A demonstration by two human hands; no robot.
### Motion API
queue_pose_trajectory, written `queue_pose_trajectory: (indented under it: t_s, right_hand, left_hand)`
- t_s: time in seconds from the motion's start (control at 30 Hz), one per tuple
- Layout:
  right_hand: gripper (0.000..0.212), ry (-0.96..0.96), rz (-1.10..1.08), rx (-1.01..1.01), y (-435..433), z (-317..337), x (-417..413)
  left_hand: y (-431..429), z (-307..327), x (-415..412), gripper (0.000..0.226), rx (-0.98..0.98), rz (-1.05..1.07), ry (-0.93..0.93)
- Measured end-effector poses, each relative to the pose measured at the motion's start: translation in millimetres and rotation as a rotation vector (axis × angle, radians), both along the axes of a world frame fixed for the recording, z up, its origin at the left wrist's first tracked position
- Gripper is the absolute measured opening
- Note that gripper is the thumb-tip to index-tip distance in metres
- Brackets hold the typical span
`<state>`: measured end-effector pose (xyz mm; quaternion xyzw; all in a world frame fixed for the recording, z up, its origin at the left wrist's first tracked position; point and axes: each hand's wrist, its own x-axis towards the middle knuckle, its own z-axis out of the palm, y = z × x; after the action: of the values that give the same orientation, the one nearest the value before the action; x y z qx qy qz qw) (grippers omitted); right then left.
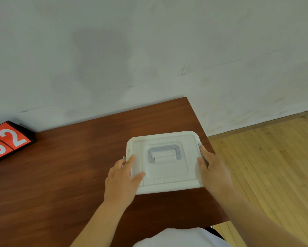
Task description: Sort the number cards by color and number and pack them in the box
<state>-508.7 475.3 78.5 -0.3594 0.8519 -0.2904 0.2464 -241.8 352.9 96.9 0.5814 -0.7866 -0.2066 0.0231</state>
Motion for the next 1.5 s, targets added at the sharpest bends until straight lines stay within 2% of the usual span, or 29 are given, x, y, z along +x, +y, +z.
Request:
queue_pose_trajectory:
  t_s: [0.1, 0.17, 0.23, 0.37, 0.43, 0.57, 0.73, 1.2, 1.4, 1.5]
  right_hand:
    - [0.056, 0.277, 0.062, 0.160, -9, 8, 7]
    - [0.061, 0.400, 0.195, 0.163, -21, 18, 20]
    - [0.068, 0.455, 0.354, 0.157, -35, 20, 38]
    - [0.081, 0.456, 0.559, 0.258, -56, 13, 58]
    - [0.082, 0.459, 0.622, 0.302, -58, 10, 57]
    - [0.080, 0.464, 0.669, 0.368, -60, 10, 55]
    - [0.079, 0.479, 0.682, 0.400, -63, 13, 56]
    - [0.080, 0.501, 0.681, 0.400, -64, 10, 56]
    - [0.079, 0.494, 0.674, 0.393, -65, 12, 56]
    - [0.078, 0.462, 0.680, 0.410, -67, 17, 54]
  left_hand:
    - [-4, 1, 6, 0.060, 0.091, 0.037, 0.151]
    - [-8, 0, 10, 0.059, 0.153, 0.088, 0.276]
    - [-13, -3, 12, 0.073, 0.238, 0.189, 0.390]
    - [-21, -4, 12, 0.105, 0.594, 0.492, 0.677]
    - [-18, -7, 13, 0.105, 0.581, 0.512, 0.730]
    - [-3, -10, 7, 0.085, 0.295, 0.461, 0.626]
    - [7, -14, 2, 0.060, 0.209, 0.360, 0.543]
    - [7, -15, -2, 0.052, 0.044, 0.268, 0.365]
    - [2, -8, -1, 0.048, 0.036, 0.202, 0.309]
    - [1, -2, 1, 0.049, 0.025, 0.136, 0.209]
